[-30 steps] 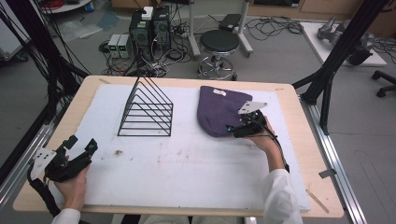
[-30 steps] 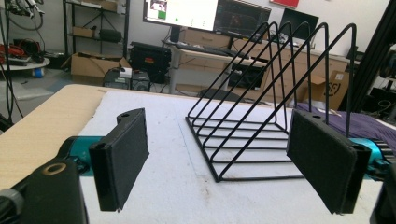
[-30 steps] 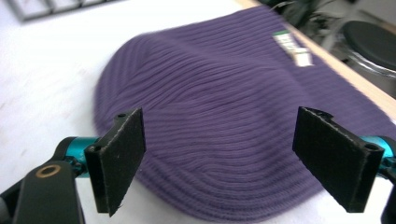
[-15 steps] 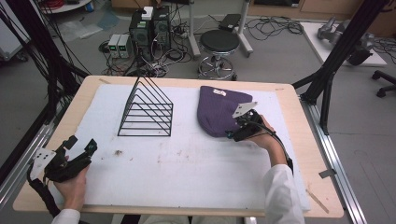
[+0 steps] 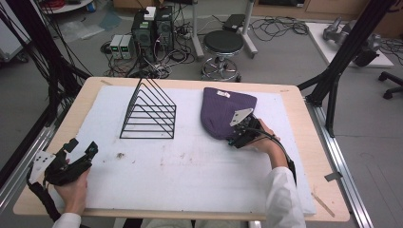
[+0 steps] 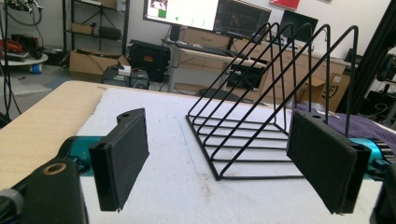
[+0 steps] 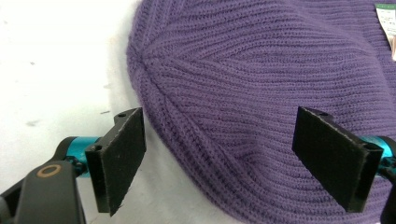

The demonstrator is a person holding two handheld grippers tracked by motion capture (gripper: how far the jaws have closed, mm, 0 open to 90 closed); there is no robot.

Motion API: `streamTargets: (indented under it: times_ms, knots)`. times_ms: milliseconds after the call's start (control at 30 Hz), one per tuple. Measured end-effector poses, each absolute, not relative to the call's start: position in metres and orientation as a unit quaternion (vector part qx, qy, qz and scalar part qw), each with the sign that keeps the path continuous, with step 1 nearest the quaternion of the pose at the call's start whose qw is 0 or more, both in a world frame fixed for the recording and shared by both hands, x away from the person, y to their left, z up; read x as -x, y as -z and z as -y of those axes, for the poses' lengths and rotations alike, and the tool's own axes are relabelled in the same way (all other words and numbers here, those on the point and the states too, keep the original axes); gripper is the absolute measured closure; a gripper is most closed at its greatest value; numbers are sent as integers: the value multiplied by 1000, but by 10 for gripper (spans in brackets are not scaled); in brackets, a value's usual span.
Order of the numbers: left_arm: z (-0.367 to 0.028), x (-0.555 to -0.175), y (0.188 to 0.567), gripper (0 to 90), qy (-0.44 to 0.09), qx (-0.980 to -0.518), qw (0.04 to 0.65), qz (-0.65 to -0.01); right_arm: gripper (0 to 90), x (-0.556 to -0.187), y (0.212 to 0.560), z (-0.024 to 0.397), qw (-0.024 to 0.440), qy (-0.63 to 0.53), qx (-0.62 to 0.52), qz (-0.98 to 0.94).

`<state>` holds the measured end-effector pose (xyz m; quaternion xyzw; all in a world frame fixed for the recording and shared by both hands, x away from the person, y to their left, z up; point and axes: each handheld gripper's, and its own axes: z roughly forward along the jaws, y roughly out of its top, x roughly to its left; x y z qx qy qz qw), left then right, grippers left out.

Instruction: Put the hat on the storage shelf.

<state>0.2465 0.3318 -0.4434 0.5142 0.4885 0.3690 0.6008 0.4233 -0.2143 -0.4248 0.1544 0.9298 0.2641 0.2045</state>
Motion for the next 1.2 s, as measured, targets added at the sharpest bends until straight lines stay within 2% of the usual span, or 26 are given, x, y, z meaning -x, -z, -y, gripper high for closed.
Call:
streamTargets:
  times_ms: [300, 400, 433, 467, 767, 933, 1000, 1033, 1067, 1200]
  knots:
    - [-328, -249, 444, 209, -362, -523, 604, -480, 179, -433, 432, 216, 228, -265, -166, -922]
    - [-327, -250, 444, 209, -361, -523, 606, -479, 218, -435, 432, 217, 221, -272, -173, -920]
    - [-327, -251, 444, 209, -359, -524, 606, -479, 254, -435, 433, 218, 213, -278, -177, -920]
    - [-327, -251, 444, 209, -359, -523, 607, -480, 335, -437, 433, 222, 185, -290, -189, -920]
    - [-325, -252, 444, 209, -356, -524, 608, -478, 447, -440, 435, 226, 141, -310, -225, -913]
    - [-325, -252, 444, 209, -355, -522, 609, -480, 510, -442, 435, 226, 136, -314, -244, -907]
    - [-326, -252, 444, 209, -356, -521, 609, -480, 600, -444, 434, 225, 143, -310, -262, -903]
    - [-326, -252, 444, 209, -357, -521, 609, -481, 600, -444, 434, 225, 143, -310, -262, -903]
    - [-326, -252, 444, 205, -358, -520, 609, -481, 664, -445, 433, 224, 146, -304, -275, -901]
    - [-328, -251, 444, 205, -358, -518, 610, -482, 735, -445, 430, 223, 141, -300, -311, -891]
